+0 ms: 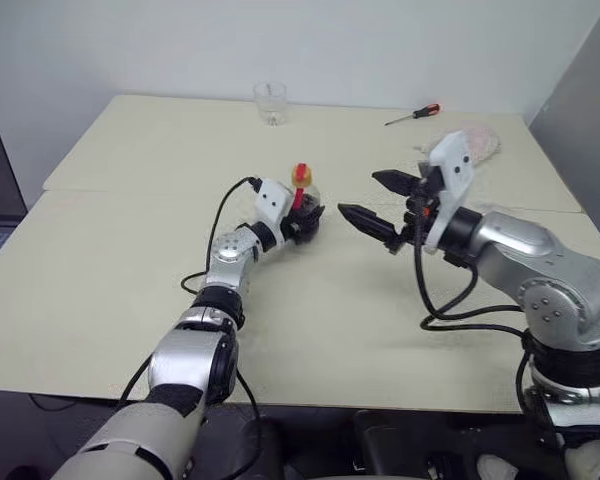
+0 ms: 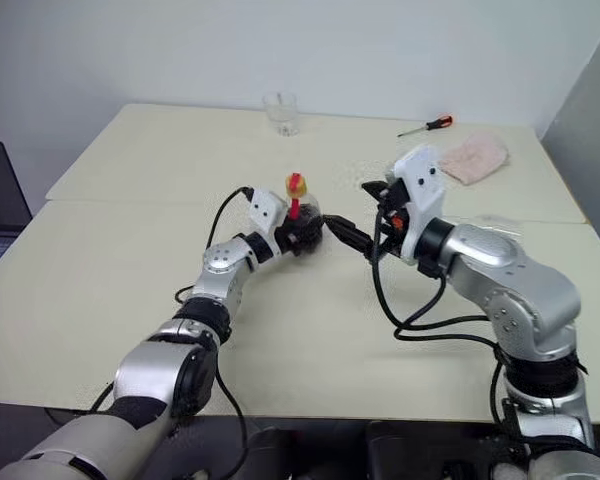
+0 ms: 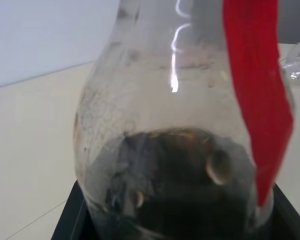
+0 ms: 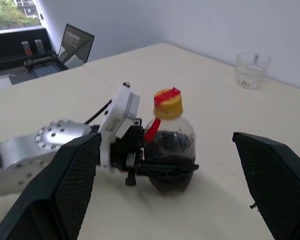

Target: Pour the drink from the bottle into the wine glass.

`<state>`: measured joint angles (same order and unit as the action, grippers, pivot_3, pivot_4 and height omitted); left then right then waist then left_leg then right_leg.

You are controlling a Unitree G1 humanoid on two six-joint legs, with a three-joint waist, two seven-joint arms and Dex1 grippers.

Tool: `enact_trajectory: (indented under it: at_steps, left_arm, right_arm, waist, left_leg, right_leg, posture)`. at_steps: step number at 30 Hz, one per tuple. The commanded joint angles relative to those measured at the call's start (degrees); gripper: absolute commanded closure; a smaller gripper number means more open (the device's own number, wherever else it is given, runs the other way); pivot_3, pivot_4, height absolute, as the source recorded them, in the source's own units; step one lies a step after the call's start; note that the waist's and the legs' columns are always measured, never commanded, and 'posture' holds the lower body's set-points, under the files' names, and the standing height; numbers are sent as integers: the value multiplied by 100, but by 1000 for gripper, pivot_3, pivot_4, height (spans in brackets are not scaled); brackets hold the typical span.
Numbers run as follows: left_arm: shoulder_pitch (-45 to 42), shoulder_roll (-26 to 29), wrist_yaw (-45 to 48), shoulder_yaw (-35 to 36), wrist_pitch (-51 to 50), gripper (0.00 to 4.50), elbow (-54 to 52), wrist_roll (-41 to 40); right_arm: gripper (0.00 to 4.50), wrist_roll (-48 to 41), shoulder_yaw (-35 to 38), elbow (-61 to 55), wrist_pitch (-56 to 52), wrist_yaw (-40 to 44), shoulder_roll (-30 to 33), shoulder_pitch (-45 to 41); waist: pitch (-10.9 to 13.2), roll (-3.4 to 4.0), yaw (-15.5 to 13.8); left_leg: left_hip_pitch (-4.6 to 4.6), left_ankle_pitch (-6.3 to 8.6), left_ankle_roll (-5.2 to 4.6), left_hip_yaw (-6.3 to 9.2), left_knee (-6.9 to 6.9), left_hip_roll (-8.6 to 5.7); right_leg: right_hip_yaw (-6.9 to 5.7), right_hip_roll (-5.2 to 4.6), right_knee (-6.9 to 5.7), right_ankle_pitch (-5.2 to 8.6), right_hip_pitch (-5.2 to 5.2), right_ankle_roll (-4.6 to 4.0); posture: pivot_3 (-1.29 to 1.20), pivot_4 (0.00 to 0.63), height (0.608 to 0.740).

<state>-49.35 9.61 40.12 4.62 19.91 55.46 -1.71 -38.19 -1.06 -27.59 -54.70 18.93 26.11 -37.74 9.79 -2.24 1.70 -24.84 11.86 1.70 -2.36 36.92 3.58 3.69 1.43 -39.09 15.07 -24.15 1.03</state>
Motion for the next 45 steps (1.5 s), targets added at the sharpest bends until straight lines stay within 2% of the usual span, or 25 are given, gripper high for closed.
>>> enact_trajectory:
  at_steps: [1, 2, 7, 13, 16, 25, 44, 45]
  left_arm:
    - [1215, -185, -151, -418, -1105, 2504, -2681, -157]
    - [1600, -243, -254, -490, -1568, 2510, -3383, -232]
    - [2723, -400, -629, -861, -3239, 2557, -5571, -490]
    - [2774, -409, -1051, -887, -4543, 2581, -6467, -705]
    - [2684, -299, -1083, -901, -4852, 2598, -6630, -762]
    - [2604, 141, -1005, -1331, -4852, 2683, -6775, -593]
    - [2614, 210, -1294, -1449, -4252, 2892, -6681, -315]
    - [2621, 205, -1299, -1451, -4238, 2906, -6683, -312]
  right_arm:
    - [0, 93, 45, -12, -214, -295, -157, -421]
    - [0, 72, 59, -21, -294, -338, -207, -501]
    - [0, 113, -22, -86, -627, -462, -265, -598]
    - [0, -96, -3, -136, -1032, -385, -401, -664]
    - [0, -214, 52, -175, -1193, -346, -441, -682]
    - [0, 79, -3, 157, -1105, -588, -714, -726]
    - [0, 68, 110, 327, -1344, -792, -1430, -692]
    - [177, 74, 116, 323, -1353, -801, -1445, -692]
  waist:
    - [-3, 5, 25]
    - [-4, 7, 23]
    - [-5, 9, 1]
    - [-5, 9, 8]
    - [-5, 9, 12]
    - [-5, 9, 18]
    - [-5, 9, 15]
    - [-5, 9, 15]
  left_leg:
    - [0, 0, 0, -1, 1, 1]
    - [3, 0, 0, -1, -1, 5]
    - [3, 0, 0, 15, 4, 0]
    - [5, -1, -1, 24, 9, -13]
    - [5, -1, -1, 34, 7, -12]
    - [5, -1, -1, 37, 4, -6]
    - [4, -1, -1, 36, 1, -5]
    - [3, -1, -1, 36, 1, -5]
  right_leg:
    - [3, -5, -1, 0, 0, 0]
    - [12, -11, -4, 0, -1, 0]
    - [9, -25, -21, 2, 5, 3]
    - [0, -21, -30, 3, 6, 4]
    - [0, -12, -29, 2, 4, 3]
    - [2, -4, -28, 3, 4, 2]
    - [2, -5, -23, 3, 3, 1]
    - [3, -6, -23, 3, 3, 1]
  posture:
    - [0, 150, 740]
    - [0, 150, 740]
    - [0, 150, 740]
    - [0, 150, 740]
    - [0, 150, 740]
    - [0, 150, 740]
    - [0, 150, 740]
    - [0, 150, 740]
